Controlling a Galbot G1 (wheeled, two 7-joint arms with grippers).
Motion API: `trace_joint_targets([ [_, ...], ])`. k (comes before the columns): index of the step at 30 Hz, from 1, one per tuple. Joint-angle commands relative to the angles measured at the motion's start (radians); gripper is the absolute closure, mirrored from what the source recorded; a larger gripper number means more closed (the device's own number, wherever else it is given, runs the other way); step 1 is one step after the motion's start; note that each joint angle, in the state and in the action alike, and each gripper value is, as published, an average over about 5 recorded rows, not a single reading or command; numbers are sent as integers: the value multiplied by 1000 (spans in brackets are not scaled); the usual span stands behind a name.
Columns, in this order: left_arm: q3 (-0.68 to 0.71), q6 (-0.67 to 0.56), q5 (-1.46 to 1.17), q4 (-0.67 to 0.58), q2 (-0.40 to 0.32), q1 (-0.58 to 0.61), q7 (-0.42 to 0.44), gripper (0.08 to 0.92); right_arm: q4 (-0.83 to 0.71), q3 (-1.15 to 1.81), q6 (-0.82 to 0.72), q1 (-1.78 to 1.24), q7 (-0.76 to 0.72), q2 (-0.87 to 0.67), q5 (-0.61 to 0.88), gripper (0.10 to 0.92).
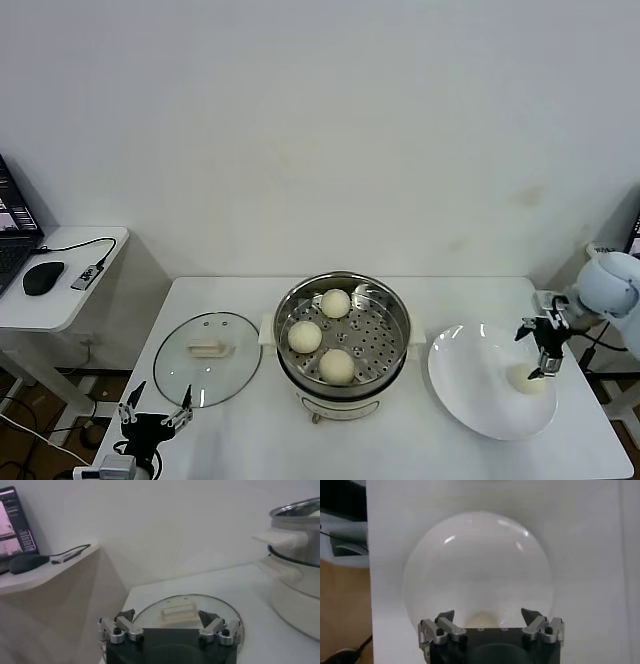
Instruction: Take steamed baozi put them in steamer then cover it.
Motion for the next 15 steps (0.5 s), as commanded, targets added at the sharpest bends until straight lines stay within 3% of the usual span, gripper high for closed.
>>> trace_joint_targets([
  [1, 2, 0, 3, 21, -3, -7, -1, 177, -97, 40, 24, -63, 27, 45, -71, 203],
  [15, 1, -1, 5, 34, -3, -4, -2, 177, -133, 38, 78, -88, 40, 73, -129, 203],
])
